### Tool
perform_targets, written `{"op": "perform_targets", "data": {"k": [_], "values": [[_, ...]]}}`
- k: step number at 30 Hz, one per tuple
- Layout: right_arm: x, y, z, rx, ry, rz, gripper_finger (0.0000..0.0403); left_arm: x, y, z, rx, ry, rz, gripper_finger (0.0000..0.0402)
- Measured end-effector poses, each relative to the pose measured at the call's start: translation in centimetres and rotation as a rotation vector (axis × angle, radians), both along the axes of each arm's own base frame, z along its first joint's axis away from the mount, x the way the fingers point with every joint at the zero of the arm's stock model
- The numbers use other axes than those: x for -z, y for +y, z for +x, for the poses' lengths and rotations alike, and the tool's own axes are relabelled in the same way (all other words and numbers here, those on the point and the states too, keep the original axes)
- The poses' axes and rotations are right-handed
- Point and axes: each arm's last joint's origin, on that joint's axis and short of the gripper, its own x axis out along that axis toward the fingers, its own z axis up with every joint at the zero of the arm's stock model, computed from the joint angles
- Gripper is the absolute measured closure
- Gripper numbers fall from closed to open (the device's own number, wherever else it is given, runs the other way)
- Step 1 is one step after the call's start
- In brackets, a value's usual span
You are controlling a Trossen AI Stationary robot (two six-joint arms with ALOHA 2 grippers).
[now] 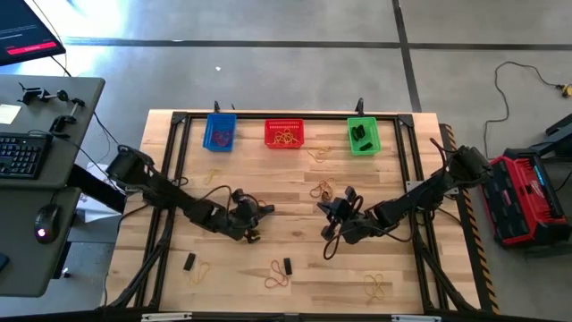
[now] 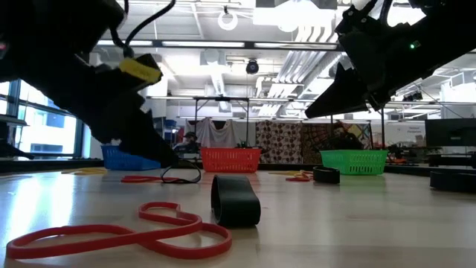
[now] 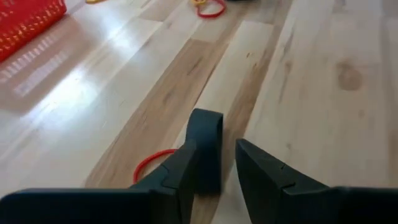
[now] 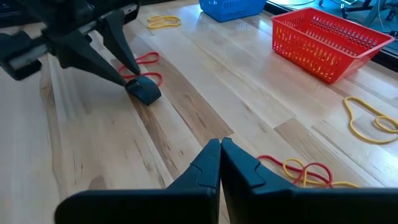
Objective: Sort rubber bands into baskets
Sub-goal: Put the black rubberband into the green bin
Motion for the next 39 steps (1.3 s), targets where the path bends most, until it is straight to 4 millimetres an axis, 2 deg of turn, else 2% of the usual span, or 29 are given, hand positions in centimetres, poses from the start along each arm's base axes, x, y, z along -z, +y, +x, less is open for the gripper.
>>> {"op": "perform_targets", "data": {"k": [8,15,19,25,29,33,39], "values": [[0.0,0.0,0.0,0.000,0.004,-0.003,0.0402,1.4,-0.3,0.8,-0.034,0.027,0.031,0.0305],[0.0,0.0,0.0,-0.001,0.005,-0.004,0.0402,2.1,-0.3,1.0,-0.055,0.025,0.033,0.0362],[0.0,0.0,0.0,-0.005,0.009,-0.011,0.0402,1.6,-0.4,1.3,-0.069,-0.034,0.049,0.0397],[-0.1,0.6,0.2,-0.203,0.093,-0.088,0.0402,0.1,-0.4,2.8,-0.007,-0.194,-0.026,0.0400],[-0.3,1.3,0.3,-0.316,0.119,-0.233,0.0401,-0.9,0.0,3.8,0.075,-0.277,-0.140,0.0401],[-0.6,1.7,0.5,-0.362,0.100,-0.285,0.0378,-1.7,0.1,5.0,0.092,-0.301,-0.185,0.0401],[-0.6,1.5,0.7,-0.368,0.076,-0.219,0.0302,-3.5,-0.4,6.9,0.150,-0.343,-0.190,0.0401]]}}
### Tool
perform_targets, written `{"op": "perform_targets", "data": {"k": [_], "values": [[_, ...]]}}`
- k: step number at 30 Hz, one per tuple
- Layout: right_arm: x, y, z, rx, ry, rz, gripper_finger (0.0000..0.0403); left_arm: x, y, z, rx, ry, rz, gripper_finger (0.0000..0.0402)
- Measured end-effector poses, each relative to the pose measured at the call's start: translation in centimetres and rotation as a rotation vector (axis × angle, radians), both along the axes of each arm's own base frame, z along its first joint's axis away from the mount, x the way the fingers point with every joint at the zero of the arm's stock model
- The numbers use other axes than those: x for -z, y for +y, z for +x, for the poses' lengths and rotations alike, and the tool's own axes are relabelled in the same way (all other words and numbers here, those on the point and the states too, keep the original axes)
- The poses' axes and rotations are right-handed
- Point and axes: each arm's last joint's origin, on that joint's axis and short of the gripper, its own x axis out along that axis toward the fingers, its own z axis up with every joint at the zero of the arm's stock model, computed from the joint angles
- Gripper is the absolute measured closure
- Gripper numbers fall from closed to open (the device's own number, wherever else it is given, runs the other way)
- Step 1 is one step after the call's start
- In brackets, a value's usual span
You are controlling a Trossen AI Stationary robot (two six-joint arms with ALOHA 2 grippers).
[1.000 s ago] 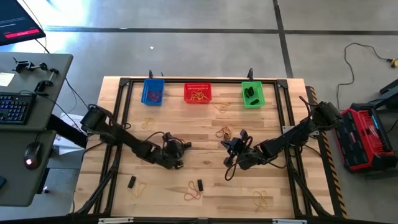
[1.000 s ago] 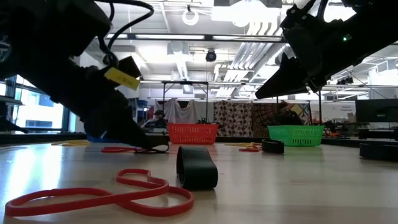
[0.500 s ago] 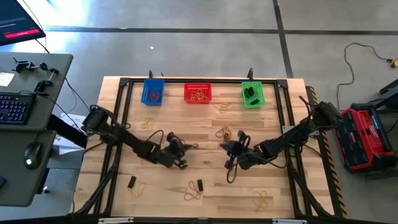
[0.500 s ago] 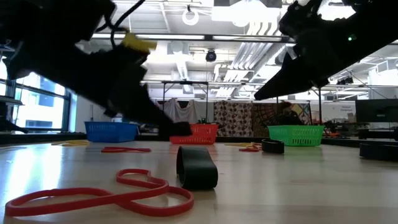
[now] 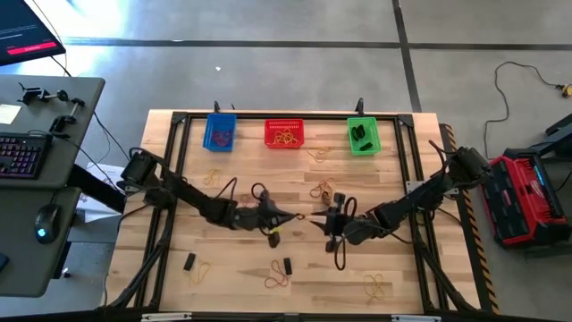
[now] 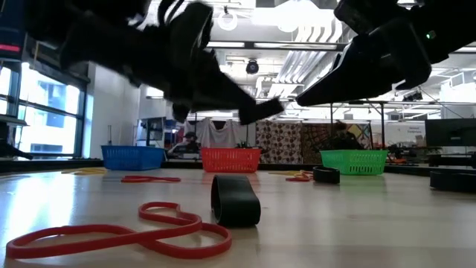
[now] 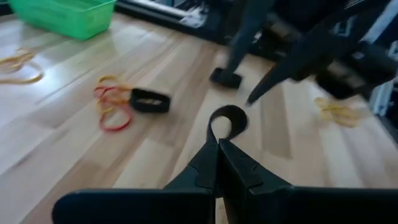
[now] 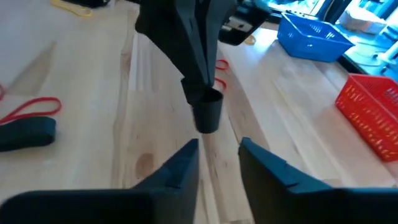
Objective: Sort rubber bands into baskets
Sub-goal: Put the black rubberband into the green bin
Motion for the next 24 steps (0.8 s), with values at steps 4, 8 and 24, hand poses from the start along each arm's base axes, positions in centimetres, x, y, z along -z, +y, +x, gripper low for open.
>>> {"op": "perform_targets", "data": {"k": [4,8,24], "values": [[0.0,0.0,0.0,-0.003,-0.001,0.018,0.0258,-1.0,-0.4,0.9,0.029,-0.019,-0.002,0.0402],[0.0,0.0,0.0,-0.003,-0.001,0.016,0.0239,-1.6,-0.7,1.5,0.073,-0.018,0.022,0.0401],[-0.6,0.3,0.4,-0.075,-0.047,0.047,0.0243,-1.8,-0.8,1.7,0.072,0.002,0.016,0.0401]]}}
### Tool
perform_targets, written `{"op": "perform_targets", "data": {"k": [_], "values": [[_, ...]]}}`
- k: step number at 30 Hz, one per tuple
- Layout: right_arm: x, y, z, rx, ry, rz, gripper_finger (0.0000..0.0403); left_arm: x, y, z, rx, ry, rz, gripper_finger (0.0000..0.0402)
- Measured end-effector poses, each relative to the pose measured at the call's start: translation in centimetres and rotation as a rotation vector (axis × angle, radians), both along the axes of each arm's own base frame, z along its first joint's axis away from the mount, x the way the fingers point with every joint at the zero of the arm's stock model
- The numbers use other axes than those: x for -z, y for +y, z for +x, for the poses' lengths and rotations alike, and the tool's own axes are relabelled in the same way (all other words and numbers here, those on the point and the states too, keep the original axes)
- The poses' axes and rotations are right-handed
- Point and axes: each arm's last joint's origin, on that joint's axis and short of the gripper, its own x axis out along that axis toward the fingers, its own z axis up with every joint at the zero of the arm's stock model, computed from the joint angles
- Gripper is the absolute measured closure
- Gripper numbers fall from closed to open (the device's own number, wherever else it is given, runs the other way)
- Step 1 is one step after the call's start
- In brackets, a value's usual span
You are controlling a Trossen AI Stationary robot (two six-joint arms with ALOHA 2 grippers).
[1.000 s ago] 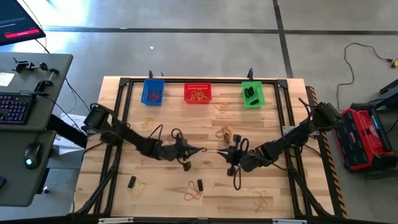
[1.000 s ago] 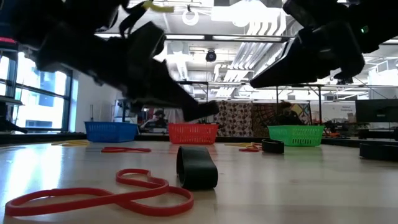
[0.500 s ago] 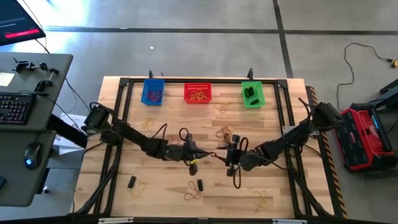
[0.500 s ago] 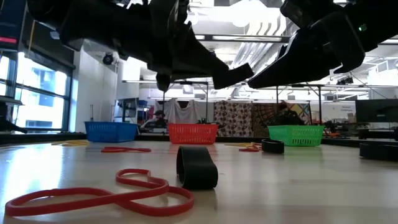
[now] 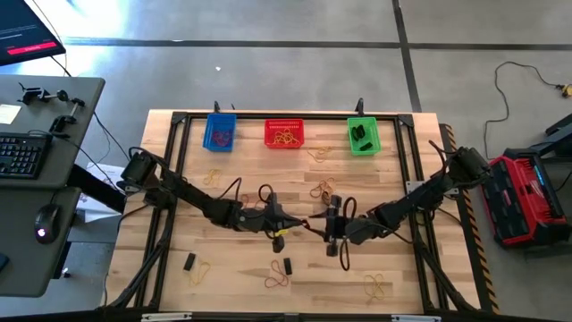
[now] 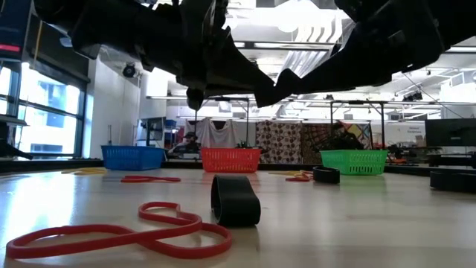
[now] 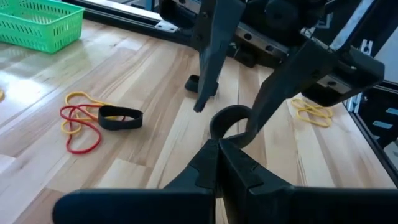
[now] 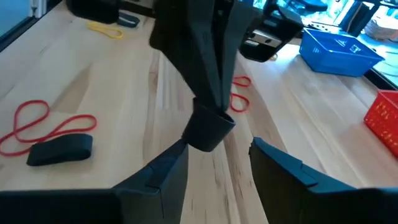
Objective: Sort rubber bands into baskets
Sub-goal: Put the black rubberband into the green bin
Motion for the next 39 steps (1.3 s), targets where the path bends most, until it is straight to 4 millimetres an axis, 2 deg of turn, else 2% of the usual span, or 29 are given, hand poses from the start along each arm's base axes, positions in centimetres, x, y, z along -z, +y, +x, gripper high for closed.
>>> {"op": "perform_targets", "data": {"k": [8,17,25,34,39], "values": [[0.0,-0.4,0.2,0.017,-0.002,0.007,0.0285,0.0,0.0,0.0,-0.004,-0.002,-0.007,0.0401],[0.0,-0.4,0.2,0.020,-0.002,-0.003,0.0395,0.0,0.0,0.0,-0.011,0.000,-0.003,0.0399],[0.0,-0.5,0.1,0.058,-0.012,-0.015,0.0400,0.2,-0.3,-0.2,-0.028,0.013,0.014,0.0376],[-0.3,-0.5,0.0,0.144,-0.042,-0.071,0.0402,0.4,-1.2,-0.8,-0.096,0.037,0.113,0.0346],[-1.0,-1.5,-0.2,0.237,-0.048,-0.117,0.0402,0.5,-1.9,-1.2,-0.084,0.039,0.145,0.0345]]}}
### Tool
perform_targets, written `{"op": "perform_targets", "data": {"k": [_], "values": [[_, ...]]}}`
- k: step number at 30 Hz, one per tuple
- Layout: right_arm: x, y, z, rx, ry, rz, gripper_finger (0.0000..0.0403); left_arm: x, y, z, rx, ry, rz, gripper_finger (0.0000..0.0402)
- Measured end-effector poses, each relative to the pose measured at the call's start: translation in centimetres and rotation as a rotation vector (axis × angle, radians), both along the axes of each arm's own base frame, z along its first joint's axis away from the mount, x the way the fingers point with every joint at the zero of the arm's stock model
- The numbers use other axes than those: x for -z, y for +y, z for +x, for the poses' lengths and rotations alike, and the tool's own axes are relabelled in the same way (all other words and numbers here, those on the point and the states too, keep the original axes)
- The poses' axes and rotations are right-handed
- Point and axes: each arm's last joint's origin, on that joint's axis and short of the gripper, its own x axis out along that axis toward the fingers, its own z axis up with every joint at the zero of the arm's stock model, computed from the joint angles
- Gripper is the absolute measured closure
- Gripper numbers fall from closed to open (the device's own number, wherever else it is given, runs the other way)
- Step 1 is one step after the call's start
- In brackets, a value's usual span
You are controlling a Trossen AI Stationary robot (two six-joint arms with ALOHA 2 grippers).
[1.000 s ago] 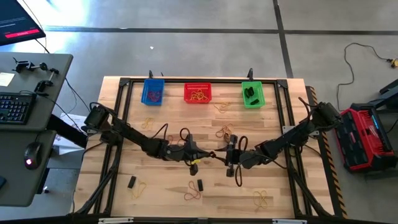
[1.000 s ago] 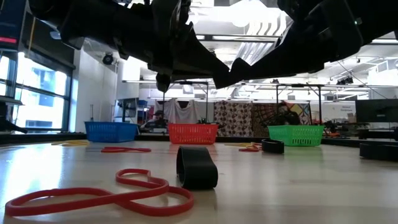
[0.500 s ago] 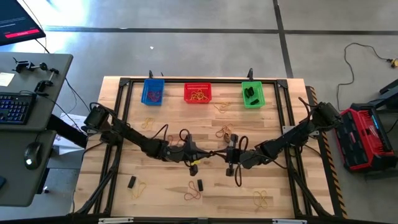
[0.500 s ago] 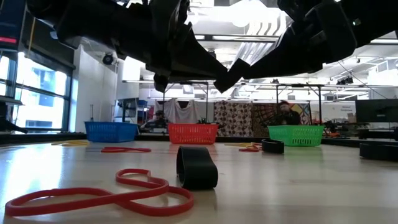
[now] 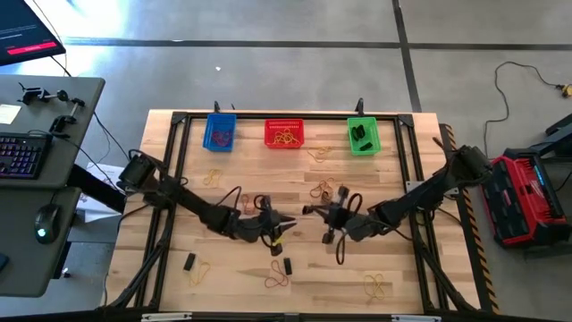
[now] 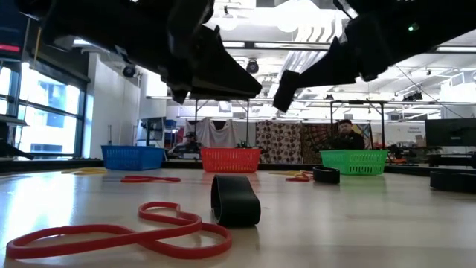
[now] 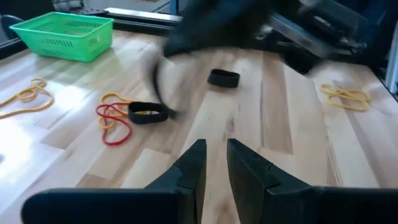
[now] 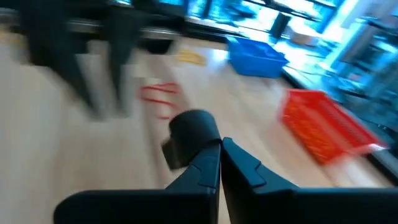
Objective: Sort rubber bands into baskets
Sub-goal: Put the black rubberband into the green bin
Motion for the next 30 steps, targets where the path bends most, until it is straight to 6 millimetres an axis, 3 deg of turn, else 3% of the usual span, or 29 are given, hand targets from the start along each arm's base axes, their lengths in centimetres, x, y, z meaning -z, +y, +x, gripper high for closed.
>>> {"op": "perform_targets", "data": {"k": [5,11,22,30], "values": [[-1.6,-2.5,-0.8,0.166,-0.009,0.007,0.0403,0.3,-0.1,-0.2,0.007,0.031,0.006,0.0350],[-3.1,-7.0,-2.5,0.377,0.024,0.066,0.0403,1.2,0.9,-0.8,0.020,0.014,-0.042,0.0364],[-2.3,-14.8,-5.7,0.827,0.184,0.067,0.0403,1.9,1.5,-1.8,0.015,-0.057,-0.091,0.0395],[-2.0,-18.7,-7.0,0.963,0.252,0.120,0.0403,1.9,1.5,-1.8,0.015,-0.053,-0.089,0.0399]]}}
